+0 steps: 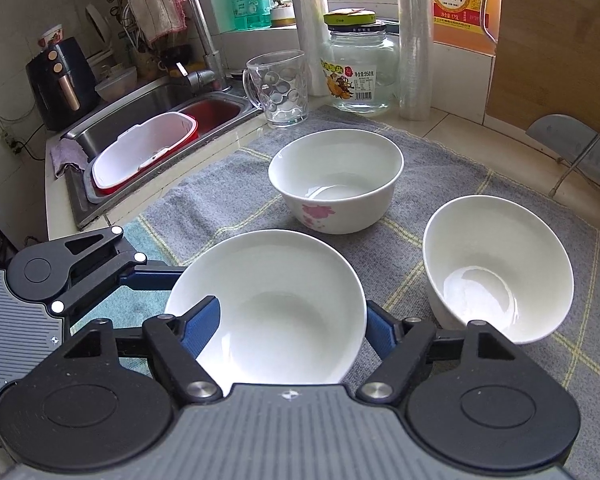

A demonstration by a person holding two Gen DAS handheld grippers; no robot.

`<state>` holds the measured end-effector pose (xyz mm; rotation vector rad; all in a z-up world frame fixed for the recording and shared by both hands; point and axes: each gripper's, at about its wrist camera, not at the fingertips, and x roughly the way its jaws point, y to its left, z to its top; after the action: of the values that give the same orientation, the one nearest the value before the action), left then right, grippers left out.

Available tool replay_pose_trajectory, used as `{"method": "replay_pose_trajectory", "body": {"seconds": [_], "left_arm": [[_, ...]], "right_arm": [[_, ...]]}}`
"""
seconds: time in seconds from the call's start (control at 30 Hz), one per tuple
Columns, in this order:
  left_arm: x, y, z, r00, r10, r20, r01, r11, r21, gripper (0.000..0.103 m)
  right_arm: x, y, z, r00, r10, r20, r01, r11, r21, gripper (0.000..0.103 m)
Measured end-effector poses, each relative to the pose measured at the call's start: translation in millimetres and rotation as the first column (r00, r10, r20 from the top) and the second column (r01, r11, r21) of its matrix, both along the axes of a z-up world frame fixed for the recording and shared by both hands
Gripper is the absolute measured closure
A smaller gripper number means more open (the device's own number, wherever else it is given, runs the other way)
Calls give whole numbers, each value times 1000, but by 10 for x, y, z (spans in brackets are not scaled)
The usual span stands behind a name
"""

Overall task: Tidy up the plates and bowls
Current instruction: 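Close the right tool on the bowl rim and lift it, then carry the bowl with the right tool and set it down, then open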

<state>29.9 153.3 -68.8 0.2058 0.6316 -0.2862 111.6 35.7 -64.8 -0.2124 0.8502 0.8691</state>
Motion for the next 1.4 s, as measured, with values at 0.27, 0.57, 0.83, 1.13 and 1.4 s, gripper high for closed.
{"method": "replay_pose_trajectory", "body": {"seconds": [0.27,0.57,0.83,1.13,1.4], "left_arm": [[-16,-19,50,1000,-11,-21,11,1000,4,14],[-86,-150,144,998,-60,-21,60,998,10,14],[-84,-400,179,992,-127,-26,127,992,-5,14],[-71,-797,181,973,-230,-26,229,973,-19,14],[-25,-1098,138,954,-297,-38,296,955,-30,14]], "right_arm": [[-45,-47,53,1000,3,-9,-3,1000,12,22],[-164,-267,163,1000,-25,-12,25,999,42,21],[-283,-595,247,996,-86,2,85,995,49,21],[-400,-1050,276,984,-179,16,179,983,31,20],[-452,-1393,260,969,-248,14,248,969,18,20]]}}
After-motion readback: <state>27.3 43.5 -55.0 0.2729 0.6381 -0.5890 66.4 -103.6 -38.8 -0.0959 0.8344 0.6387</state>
